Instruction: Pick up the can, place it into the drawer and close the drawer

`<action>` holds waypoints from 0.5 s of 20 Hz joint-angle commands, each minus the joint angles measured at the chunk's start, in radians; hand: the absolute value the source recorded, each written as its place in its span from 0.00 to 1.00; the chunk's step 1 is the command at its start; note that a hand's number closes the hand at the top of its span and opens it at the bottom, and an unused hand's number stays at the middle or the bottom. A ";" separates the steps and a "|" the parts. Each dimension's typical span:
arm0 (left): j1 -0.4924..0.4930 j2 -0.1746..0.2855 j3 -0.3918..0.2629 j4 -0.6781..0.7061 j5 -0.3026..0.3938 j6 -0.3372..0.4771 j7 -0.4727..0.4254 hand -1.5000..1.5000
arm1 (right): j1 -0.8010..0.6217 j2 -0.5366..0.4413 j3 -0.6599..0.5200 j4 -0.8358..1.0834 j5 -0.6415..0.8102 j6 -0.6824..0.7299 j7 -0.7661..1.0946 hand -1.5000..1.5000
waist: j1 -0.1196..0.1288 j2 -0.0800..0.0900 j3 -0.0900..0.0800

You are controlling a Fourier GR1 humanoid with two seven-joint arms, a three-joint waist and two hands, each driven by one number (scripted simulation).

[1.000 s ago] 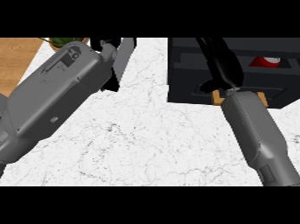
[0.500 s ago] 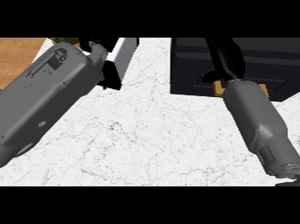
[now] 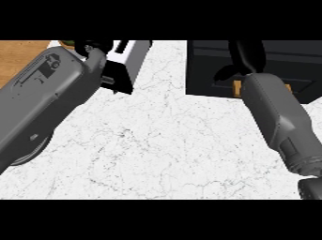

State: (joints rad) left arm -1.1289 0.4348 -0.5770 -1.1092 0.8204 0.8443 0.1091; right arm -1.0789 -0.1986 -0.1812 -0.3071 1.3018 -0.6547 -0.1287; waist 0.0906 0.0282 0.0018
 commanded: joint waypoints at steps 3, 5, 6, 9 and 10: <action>0.025 0.044 0.026 -0.024 0.006 -0.045 0.029 0.00 | -0.088 -0.035 -0.016 0.067 0.016 -0.030 0.042 0.00 | 0.012 0.008 0.000; -0.002 0.013 -0.001 -0.045 -0.016 0.003 0.041 0.00 | -0.129 -0.056 -0.022 0.079 0.015 -0.004 0.050 0.00 | 0.020 0.010 0.001; 0.010 0.048 0.021 -0.062 -0.003 -0.022 0.051 0.00 | -0.132 -0.064 -0.035 0.087 0.000 0.013 0.035 0.00 | 0.023 0.007 0.000; 0.012 0.024 0.001 -0.086 -0.019 0.003 0.053 0.00 | -0.172 -0.043 -0.048 0.109 -0.022 0.072 -0.004 0.00 | 0.030 0.008 0.001; 0.049 0.041 0.000 -0.088 -0.022 -0.016 0.039 0.00 | -0.178 -0.056 -0.069 0.114 -0.050 0.114 -0.058 0.00 | 0.029 0.009 0.001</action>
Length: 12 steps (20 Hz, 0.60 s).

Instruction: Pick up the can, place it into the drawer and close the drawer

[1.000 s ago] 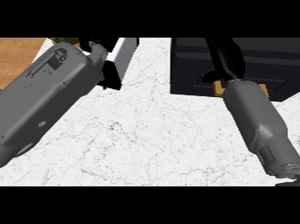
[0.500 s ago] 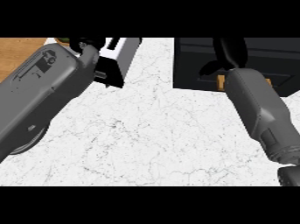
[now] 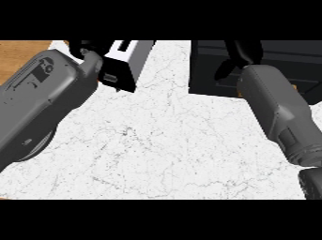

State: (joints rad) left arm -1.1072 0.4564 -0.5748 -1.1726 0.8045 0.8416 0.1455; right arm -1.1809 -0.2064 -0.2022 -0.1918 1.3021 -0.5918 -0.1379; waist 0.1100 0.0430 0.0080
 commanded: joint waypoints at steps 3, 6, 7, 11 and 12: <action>0.024 0.022 0.005 -0.030 -0.006 -0.010 0.005 0.00 | -0.061 -0.001 -0.165 -0.021 -0.190 0.072 -0.156 0.00 | 0.009 -0.002 -0.002; 0.015 0.028 0.012 -0.042 -0.004 0.004 0.025 0.00 | -0.071 0.030 -0.272 -0.023 -0.307 0.134 -0.208 0.00 | 0.004 -0.009 0.001; 0.058 0.021 -0.003 -0.064 -0.009 0.007 0.010 0.00 | -0.066 0.047 -0.304 -0.014 -0.340 0.154 -0.204 0.00 | 0.004 -0.016 -0.001; 0.040 0.045 0.020 -0.072 -0.005 0.006 0.032 0.00 | -0.101 0.024 -0.380 -0.020 -0.414 0.210 -0.245 0.00 | -0.003 -0.014 -0.003; 0.059 0.025 0.003 -0.080 -0.014 0.003 0.016 0.00 | -0.071 0.010 -0.387 -0.013 -0.419 0.212 -0.284 0.00 | -0.002 -0.005 -0.003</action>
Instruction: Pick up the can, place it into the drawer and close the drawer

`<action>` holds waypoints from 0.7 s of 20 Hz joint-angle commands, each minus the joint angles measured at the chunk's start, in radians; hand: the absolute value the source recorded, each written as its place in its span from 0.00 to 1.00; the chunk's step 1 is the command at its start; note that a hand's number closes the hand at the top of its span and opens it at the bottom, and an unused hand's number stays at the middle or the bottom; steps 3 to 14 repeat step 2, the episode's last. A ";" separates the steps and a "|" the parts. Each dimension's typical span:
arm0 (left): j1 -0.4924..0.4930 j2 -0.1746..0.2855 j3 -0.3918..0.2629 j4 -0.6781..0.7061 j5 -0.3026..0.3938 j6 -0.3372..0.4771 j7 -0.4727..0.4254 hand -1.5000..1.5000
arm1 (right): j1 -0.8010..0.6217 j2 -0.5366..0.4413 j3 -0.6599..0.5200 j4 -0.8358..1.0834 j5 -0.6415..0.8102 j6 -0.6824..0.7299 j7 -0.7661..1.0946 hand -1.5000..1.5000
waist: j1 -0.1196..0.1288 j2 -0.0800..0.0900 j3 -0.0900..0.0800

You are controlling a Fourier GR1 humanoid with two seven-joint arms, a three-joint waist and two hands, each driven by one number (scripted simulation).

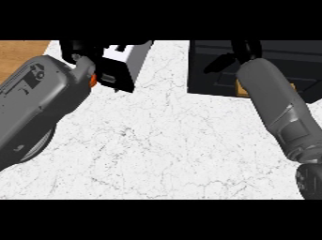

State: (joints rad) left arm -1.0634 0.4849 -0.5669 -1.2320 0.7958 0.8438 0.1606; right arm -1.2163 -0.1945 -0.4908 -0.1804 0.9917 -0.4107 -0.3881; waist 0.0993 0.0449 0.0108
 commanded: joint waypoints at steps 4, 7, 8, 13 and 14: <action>0.032 0.015 0.003 -0.023 -0.007 -0.003 0.011 0.00 | -0.054 -0.008 -0.111 -0.024 -0.123 0.052 -0.036 0.00 | 0.001 -0.012 -0.008; 0.032 0.015 0.003 -0.023 -0.007 -0.003 0.011 0.00 | -0.054 -0.008 -0.111 -0.024 -0.123 0.052 -0.036 0.00 | 0.001 -0.012 -0.008; 0.032 0.015 0.003 -0.023 -0.007 -0.003 0.011 0.00 | -0.054 -0.008 -0.111 -0.024 -0.123 0.052 -0.036 0.00 | 0.001 -0.012 -0.008; 0.032 0.015 0.003 -0.023 -0.007 -0.003 0.011 0.00 | -0.054 -0.008 -0.111 -0.024 -0.123 0.052 -0.036 0.00 | 0.001 -0.012 -0.008; 0.032 0.015 0.003 -0.023 -0.007 -0.003 0.011 0.00 | -0.054 -0.008 -0.111 -0.024 -0.123 0.052 -0.036 0.00 | 0.001 -0.012 -0.008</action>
